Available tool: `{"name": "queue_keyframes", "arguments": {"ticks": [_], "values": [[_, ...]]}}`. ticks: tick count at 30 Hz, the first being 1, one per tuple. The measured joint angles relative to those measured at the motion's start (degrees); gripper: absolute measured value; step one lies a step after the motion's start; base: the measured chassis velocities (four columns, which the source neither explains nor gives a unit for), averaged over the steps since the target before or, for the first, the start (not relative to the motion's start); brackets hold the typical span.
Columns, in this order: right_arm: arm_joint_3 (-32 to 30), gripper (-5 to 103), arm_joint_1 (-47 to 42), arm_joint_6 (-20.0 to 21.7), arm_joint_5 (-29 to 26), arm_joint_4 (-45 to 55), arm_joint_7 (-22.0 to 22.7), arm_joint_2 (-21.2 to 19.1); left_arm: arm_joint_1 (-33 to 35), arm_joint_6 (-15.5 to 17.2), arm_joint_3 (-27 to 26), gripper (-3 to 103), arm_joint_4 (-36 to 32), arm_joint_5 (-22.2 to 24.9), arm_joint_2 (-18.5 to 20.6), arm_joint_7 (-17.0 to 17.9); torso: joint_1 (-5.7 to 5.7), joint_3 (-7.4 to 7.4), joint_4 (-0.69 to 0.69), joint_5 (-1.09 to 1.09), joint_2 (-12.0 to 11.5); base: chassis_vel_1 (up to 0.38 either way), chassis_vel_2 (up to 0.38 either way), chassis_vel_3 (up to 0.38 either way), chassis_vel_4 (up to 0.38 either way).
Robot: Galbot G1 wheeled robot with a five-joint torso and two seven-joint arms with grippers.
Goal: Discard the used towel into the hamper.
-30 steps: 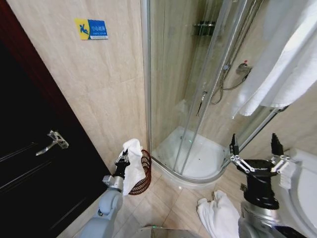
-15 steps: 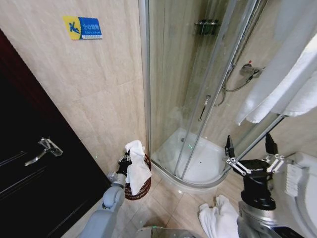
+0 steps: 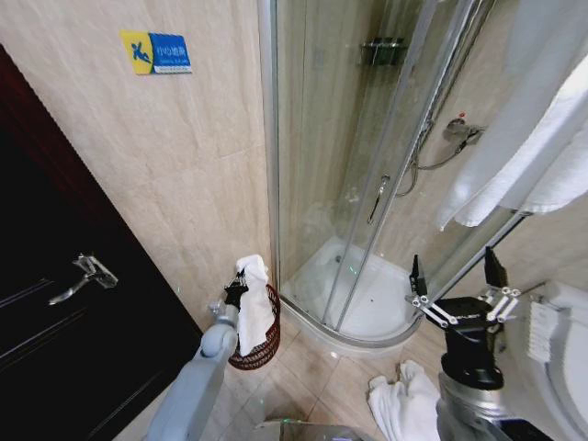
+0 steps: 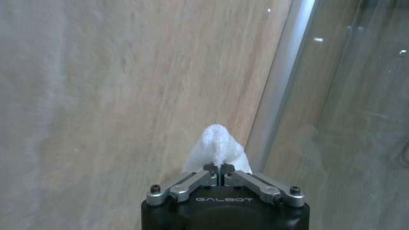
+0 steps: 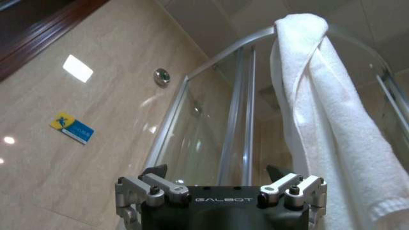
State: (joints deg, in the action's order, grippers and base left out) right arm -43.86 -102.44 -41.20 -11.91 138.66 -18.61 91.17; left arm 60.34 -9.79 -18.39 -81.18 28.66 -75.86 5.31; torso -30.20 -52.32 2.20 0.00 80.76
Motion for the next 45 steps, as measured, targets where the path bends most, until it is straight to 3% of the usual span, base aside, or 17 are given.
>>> {"name": "queue_keyframes", "arguments": {"ticks": [11, 24, 34, 45], "values": [[-1.0, 100, -0.3, -0.9, -0.1, -0.4, 1.4, 0.5, -5.9, -2.7, 0.7, 0, 10.8, -2.1, -1.8, 0.5, 0.0, 0.0, 0.0, 0.0, 0.0, 0.0, 0.0, 0.0, 0.0], [-0.7, 100, -0.4, -1.3, 0.0, -1.0, 1.4, 1.0, -8.3, -8.9, -0.4, 0, 26.6, -9.9, -6.5, -2.1, 0.0, 0.0, 0.0, 0.0, 0.0, 0.0, 0.0, 0.0, 0.0], [-1.3, 100, -0.7, -1.7, -0.6, -1.3, 1.3, 0.8, -12.1, -13.2, -3.2, 0, 37.5, -15.9, -7.3, -4.6, 0.0, 0.0, 0.0, 0.0, 0.0, 0.0, 0.0, 0.0, 0.0], [-1.5, 100, -0.2, -1.8, -0.6, -2.2, 1.8, 0.7, -13.6, -14.4, -4.2, 0, 44.4, -17.4, -7.0, -6.4, 0.0, 0.0, 0.0, 0.0, 0.0, 0.0, 0.0, 0.0, 0.0]]}}
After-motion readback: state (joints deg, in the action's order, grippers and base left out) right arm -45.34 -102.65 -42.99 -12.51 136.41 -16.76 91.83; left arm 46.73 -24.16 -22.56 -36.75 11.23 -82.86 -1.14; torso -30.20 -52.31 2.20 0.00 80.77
